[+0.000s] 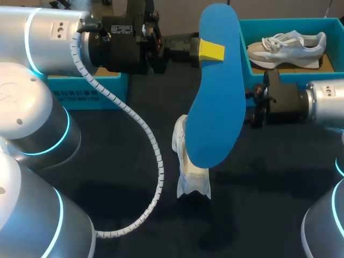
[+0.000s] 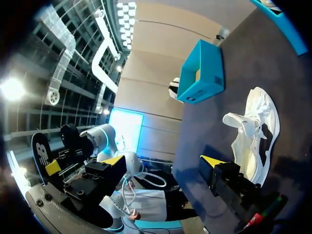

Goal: Take the shoe out of the shoebox, open the shoe tongue, remove and reinsert the insole, then place the shoe into the shoebox

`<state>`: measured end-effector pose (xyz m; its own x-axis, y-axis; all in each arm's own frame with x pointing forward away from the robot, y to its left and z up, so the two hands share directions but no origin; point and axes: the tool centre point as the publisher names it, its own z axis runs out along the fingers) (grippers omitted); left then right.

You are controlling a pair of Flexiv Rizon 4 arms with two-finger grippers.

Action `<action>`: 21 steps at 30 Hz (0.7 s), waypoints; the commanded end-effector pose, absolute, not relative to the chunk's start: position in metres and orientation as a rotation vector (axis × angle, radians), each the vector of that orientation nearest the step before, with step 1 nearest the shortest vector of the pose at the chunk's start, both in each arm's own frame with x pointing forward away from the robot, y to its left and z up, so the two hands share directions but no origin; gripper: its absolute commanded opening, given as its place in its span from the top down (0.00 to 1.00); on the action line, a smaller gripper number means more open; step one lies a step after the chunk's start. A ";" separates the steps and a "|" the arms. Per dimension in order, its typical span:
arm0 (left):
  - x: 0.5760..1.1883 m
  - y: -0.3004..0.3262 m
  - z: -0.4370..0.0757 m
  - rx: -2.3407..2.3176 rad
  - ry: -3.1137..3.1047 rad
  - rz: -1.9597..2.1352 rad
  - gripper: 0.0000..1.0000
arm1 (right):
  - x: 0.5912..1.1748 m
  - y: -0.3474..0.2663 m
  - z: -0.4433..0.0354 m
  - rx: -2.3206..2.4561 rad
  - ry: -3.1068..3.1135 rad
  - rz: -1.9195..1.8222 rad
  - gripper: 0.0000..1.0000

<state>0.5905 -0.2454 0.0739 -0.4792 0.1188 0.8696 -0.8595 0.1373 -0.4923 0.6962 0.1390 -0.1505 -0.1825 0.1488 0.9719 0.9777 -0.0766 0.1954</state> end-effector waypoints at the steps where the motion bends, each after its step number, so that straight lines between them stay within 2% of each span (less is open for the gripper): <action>1: 0.590 -0.247 0.074 0.741 -1.578 1.474 1.00 | 0.697 0.141 -0.151 -1.290 -1.414 -1.348 0.00; 10: 0.590 -0.247 0.074 0.741 -1.578 1.474 1.00 | 0.692 0.145 -0.117 -1.284 -1.399 -1.270 0.00; 21: 0.590 -0.247 0.074 0.741 -1.578 1.474 1.00 | 0.692 0.145 -0.117 -1.284 -1.399 -1.270 0.00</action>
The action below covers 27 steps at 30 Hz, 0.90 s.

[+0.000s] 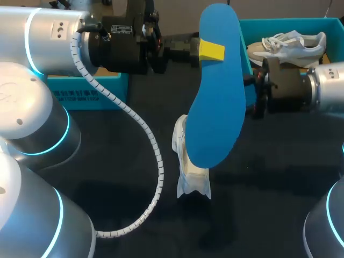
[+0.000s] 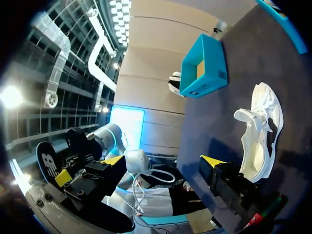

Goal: Take the shoe out of the shoebox, open the shoe tongue, remove and reinsert the insole, then place the shoe into the shoebox

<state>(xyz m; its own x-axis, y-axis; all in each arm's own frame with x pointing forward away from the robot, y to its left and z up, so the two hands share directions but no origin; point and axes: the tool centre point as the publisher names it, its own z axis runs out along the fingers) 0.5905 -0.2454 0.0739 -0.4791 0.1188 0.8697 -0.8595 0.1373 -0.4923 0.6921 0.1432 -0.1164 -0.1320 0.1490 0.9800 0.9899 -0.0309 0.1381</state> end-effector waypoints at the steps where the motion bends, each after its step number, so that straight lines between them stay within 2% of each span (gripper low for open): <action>1: 0.590 -0.247 0.074 0.741 -1.578 1.474 1.00 | 0.692 0.145 -0.117 -1.284 -1.399 -1.270 0.00; 13: 0.592 -0.213 0.073 0.471 -1.761 1.598 1.00 | 0.692 0.145 -0.117 -1.284 -1.399 -1.270 0.00; 20: 0.597 -0.194 0.056 0.333 -1.984 1.666 1.00 | 0.692 0.145 -0.117 -1.284 -1.399 -1.270 0.00; 27: 0.605 -0.177 0.041 0.142 -2.024 1.936 1.00 | 0.692 0.145 -0.117 -1.284 -1.399 -1.270 0.00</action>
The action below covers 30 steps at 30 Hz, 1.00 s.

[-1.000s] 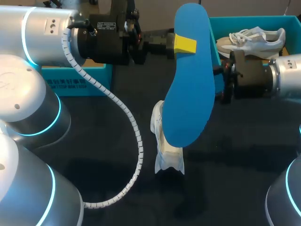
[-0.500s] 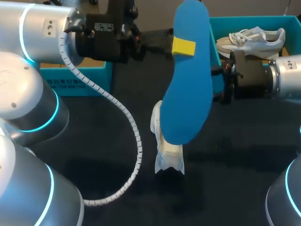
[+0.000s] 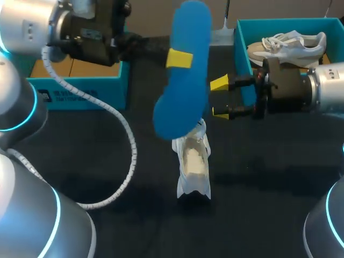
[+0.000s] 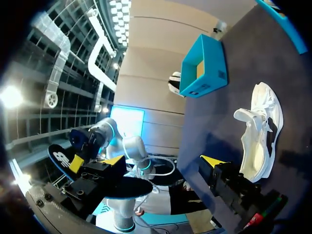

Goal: Take the shoe out of the shoebox, open the shoe tongue, remove and reinsert the insole, then place the shoe into the shoebox

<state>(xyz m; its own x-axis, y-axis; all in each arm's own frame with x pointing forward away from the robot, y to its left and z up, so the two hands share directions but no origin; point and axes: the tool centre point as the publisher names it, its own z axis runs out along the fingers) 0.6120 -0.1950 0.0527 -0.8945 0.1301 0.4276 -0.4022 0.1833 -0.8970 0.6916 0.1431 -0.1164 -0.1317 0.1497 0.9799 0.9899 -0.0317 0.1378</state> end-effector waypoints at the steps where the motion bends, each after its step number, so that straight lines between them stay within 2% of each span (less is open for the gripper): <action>1: 0.607 -0.175 0.038 0.074 -2.042 1.980 1.00 | 0.692 0.145 -0.117 -1.284 -1.399 -1.270 0.00; 9: 0.622 -0.164 0.023 -0.282 -2.217 2.082 1.00 | 0.692 0.145 -0.117 -1.284 -1.399 -1.270 0.00; 22: 0.647 -0.140 0.007 -1.263 -2.453 2.313 1.00 | 0.692 0.145 -0.117 -1.284 -1.399 -1.270 0.00; 24: 0.653 -0.139 0.007 -1.255 -2.461 2.404 1.00 | 0.692 0.145 -0.117 -1.284 -1.399 -1.270 0.00; 26: 0.656 -0.139 0.006 -1.024 -2.493 2.450 1.00 | 0.692 0.145 -0.117 -1.284 -1.399 -1.270 0.00; 30: 0.656 -0.139 0.006 -1.024 -2.493 2.450 1.00 | 0.692 0.145 -0.117 -1.284 -1.399 -1.270 0.00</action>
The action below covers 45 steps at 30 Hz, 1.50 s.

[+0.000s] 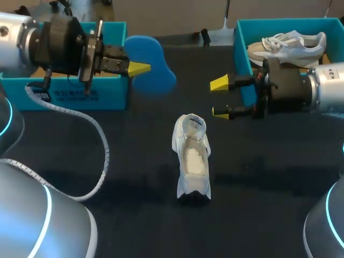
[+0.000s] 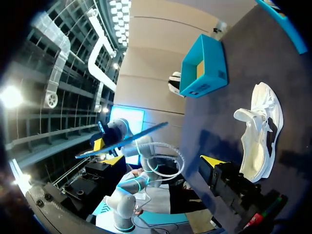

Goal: Take the shoe out of the shoebox, open the shoe tongue, remove and reinsert the insole, then place the shoe into the shoebox

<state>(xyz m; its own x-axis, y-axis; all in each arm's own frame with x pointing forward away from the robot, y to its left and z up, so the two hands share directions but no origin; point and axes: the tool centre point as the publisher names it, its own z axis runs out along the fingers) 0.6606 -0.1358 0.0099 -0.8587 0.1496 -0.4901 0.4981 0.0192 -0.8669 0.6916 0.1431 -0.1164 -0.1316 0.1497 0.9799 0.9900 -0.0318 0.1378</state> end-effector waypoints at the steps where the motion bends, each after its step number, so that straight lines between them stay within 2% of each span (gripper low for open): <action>1: 0.656 -0.139 0.006 0.743 1.808 -1.777 1.00 | 0.692 0.145 -0.117 -1.284 -1.399 -1.270 0.00; 18: 0.654 -0.138 0.001 0.796 1.767 -1.768 1.00 | 0.692 0.145 -0.117 -1.284 -1.399 -1.270 0.00; 28: 0.658 -0.130 -0.049 1.242 1.445 -1.296 1.00 | 0.692 0.145 -0.117 -1.284 -1.399 -1.270 0.00; 45: 0.677 -0.127 -0.109 1.330 1.037 -0.875 1.00 | 0.692 0.145 -0.117 -1.284 -1.399 -1.270 0.00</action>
